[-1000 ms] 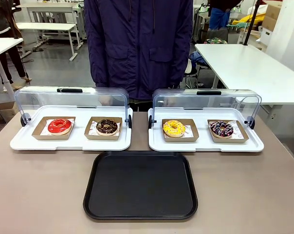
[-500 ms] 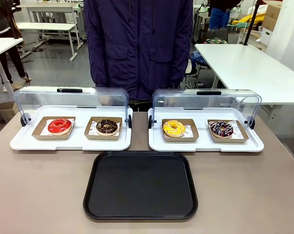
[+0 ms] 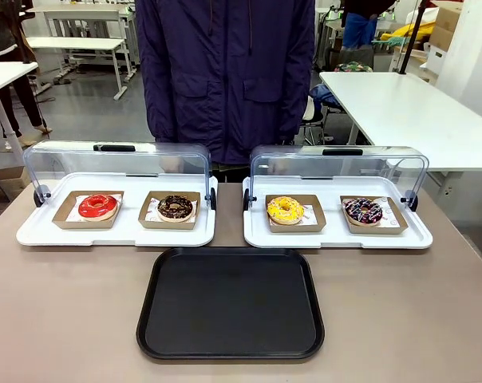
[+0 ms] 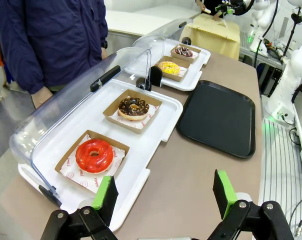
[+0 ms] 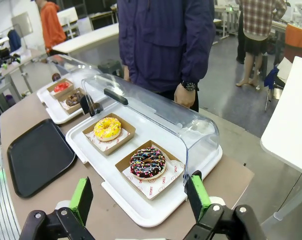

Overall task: Move the third donut from the left to the tray.
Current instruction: Pick up the Paper togo box containing the Donut indicated by the person and place it on the Handle tray.

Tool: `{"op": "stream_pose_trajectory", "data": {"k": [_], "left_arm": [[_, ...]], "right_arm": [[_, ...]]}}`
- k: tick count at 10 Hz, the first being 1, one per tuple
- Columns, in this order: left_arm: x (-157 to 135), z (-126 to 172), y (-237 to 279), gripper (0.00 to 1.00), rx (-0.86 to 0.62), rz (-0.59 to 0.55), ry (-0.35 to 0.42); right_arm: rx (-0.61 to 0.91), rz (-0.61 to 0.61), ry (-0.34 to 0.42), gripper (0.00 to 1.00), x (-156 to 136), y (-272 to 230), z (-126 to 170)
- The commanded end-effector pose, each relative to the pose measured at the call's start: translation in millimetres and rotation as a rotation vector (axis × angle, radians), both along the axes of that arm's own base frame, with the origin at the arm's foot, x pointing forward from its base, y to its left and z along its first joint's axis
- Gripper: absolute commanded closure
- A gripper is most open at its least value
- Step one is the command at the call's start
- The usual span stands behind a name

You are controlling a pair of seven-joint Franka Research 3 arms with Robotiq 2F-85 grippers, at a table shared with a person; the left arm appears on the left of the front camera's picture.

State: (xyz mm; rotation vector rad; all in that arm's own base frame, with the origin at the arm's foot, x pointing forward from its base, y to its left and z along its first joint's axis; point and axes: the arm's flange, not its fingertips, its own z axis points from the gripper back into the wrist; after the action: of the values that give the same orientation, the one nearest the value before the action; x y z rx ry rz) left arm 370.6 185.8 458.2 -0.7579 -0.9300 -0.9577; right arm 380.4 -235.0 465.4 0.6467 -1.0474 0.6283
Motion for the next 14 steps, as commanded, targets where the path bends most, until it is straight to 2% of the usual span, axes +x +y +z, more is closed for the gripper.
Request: {"op": "stream_pose_trajectory", "data": {"k": [1, 14], "left_arm": [[1.6, 1.3, 0.5, 0.00, -0.006, -0.004, -0.006], [1.6, 1.3, 0.5, 0.00, -0.006, -0.004, -0.006]], "right_arm": [[0.011, 0.000, -0.024, 0.00, 2.7, -0.2, 0.6], [0.011, 0.000, -0.024, 0.00, 2.7, -0.2, 0.6]]}}
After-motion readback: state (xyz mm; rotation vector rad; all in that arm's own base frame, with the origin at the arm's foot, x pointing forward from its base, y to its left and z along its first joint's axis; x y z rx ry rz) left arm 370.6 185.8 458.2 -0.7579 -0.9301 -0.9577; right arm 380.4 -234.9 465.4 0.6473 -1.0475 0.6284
